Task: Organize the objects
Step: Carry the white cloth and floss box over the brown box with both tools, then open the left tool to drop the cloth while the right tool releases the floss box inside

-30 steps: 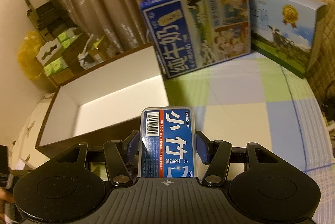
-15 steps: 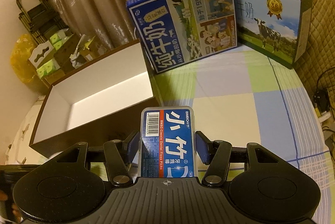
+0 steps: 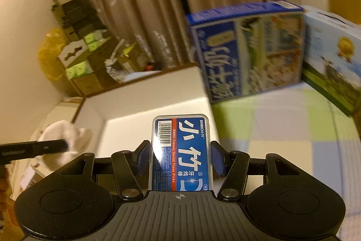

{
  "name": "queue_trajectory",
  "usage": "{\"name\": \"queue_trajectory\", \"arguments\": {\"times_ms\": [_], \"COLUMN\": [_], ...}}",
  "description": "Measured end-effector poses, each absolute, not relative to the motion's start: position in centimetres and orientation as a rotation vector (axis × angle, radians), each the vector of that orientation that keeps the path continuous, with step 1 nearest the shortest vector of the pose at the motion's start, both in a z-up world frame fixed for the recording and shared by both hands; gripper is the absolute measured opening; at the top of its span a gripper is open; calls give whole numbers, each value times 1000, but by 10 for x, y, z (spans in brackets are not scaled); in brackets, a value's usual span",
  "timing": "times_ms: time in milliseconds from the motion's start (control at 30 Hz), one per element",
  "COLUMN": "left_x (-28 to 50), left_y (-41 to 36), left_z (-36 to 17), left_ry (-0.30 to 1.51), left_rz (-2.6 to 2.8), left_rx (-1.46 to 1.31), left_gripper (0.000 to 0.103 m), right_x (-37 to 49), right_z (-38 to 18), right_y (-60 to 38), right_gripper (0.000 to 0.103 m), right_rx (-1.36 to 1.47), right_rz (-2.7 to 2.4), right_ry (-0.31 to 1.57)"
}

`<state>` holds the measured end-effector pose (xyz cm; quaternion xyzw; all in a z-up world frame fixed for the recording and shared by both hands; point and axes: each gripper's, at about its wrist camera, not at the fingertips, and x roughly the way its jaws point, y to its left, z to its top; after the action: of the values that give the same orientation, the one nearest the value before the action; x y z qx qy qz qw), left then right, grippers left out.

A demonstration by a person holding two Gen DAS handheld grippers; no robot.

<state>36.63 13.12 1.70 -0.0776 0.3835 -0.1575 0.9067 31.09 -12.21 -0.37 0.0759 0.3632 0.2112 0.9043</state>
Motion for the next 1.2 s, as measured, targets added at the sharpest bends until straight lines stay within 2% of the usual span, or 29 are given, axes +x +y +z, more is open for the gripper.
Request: {"name": "queue_trajectory", "arguments": {"times_ms": [267, 567, 733, 800, 867, 933, 1067, 1133, 1200], "left_x": [417, 452, 459, 460, 461, 461, 459, 457, 455], "left_y": [104, 94, 92, 92, 94, 96, 99, 102, 106], "left_z": [-8, -61, -74, -74, -72, -69, -62, -58, -54], "left_ry": [852, 964, 990, 980, 976, 965, 947, 938, 930], "left_rz": [-271, -203, -198, -197, -197, -196, -193, -193, -193], "left_rx": [-116, -128, -126, -122, -128, -125, -116, -114, -115], "left_gripper": [26, 26, 28, 33, 51, 58, 72, 75, 78], "right_x": [359, 396, 408, 412, 415, 418, 416, 414, 412], "right_z": [-18, -63, -82, -85, -86, -85, -78, -74, -70], "right_y": [-72, -41, -41, -41, -43, -46, -48, -51, -56], "right_gripper": [54, 54, 54, 54, 54, 54, 59, 66, 67], "right_rx": [125, 46, 44, 44, 62, 97, 108, 127, 149], "right_rz": [512, 500, 486, 479, 479, 481, 485, 497, 495], "right_ry": [767, 877, 937, 947, 960, 971, 938, 934, 924]}}
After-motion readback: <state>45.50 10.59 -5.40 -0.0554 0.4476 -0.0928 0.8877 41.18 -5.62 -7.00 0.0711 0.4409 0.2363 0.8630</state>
